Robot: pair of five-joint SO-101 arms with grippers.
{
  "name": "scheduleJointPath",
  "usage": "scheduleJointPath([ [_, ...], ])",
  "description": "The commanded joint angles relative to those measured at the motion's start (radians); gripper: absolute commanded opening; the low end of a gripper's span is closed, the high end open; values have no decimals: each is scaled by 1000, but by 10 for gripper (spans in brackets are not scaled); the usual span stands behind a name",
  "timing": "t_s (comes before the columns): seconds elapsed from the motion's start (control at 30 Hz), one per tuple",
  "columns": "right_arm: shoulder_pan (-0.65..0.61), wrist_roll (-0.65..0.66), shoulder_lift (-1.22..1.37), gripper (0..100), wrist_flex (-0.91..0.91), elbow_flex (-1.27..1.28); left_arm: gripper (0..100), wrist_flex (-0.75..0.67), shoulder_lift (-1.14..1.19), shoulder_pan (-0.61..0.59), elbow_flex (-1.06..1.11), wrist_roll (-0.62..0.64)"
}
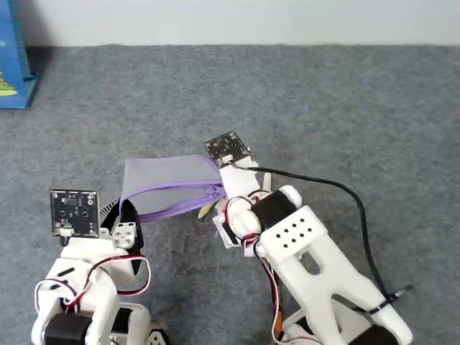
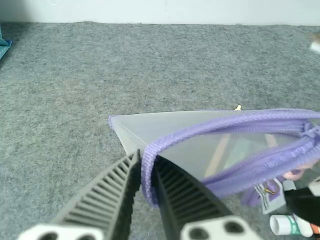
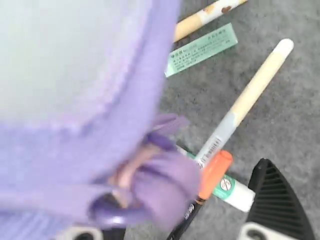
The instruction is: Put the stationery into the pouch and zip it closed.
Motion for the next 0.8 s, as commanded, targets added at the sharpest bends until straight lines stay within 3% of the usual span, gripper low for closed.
scheduleJointPath([
  [0.0, 35, -11, -12, 335, 76, -84, 12, -9, 2, 2, -35, -8],
  [0.3, 131, -12, 4, 335, 150, -12, 12, -9, -2, 2, -28, -8],
  [0.53, 133, -12, 4, 335, 147, 63, 12, -9, -2, 2, -28, -8],
  [0.77, 134, -8, 41, 291, -24, 167, 12, -9, 0, 2, -28, -8],
])
